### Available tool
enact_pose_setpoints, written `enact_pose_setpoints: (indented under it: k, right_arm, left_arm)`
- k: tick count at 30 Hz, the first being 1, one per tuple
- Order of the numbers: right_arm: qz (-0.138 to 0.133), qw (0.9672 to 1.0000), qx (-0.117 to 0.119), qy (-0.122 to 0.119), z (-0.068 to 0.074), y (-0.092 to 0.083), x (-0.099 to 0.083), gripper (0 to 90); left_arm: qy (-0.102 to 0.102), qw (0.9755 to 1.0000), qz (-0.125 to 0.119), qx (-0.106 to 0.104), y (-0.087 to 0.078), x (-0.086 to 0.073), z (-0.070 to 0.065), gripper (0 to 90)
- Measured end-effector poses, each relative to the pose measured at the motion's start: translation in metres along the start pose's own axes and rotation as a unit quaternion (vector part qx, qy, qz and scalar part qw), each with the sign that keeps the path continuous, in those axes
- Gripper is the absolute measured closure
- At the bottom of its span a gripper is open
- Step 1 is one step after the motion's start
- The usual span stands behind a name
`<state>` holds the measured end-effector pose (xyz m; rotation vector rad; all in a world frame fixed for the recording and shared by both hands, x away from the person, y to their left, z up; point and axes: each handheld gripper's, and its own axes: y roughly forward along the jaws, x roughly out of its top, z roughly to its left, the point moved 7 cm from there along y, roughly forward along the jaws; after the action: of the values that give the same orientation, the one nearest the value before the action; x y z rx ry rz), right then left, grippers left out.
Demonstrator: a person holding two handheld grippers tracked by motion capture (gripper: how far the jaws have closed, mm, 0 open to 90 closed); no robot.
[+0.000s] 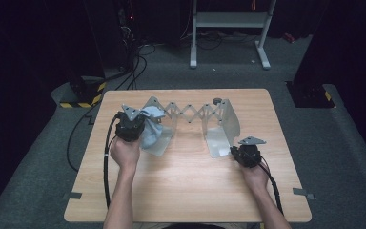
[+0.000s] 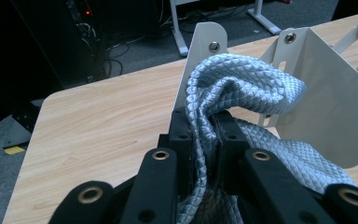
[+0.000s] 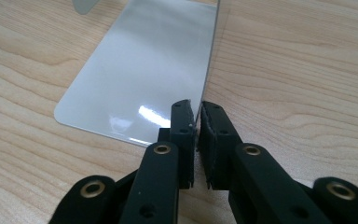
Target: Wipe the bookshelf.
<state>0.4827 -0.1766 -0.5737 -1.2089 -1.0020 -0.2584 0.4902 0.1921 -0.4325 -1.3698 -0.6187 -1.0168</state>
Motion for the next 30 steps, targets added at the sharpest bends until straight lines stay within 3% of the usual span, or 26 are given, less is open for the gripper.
enact_pose_setpoints:
  k: [14, 30]
  right_arm:
    - [0.000, 1.0000, 0.000, 0.000, 0.000, 0.000, 0.000, 84.3]
    - [0.000, 1.0000, 0.000, 0.001, 0.000, 0.000, 0.000, 84.2]
  left_arm:
    - [-0.011, 0.9998, -0.015, 0.007, -0.006, -0.016, 0.000, 80.1]
    - [-0.018, 0.9997, -0.008, 0.012, -0.004, -0.036, 0.000, 80.0]
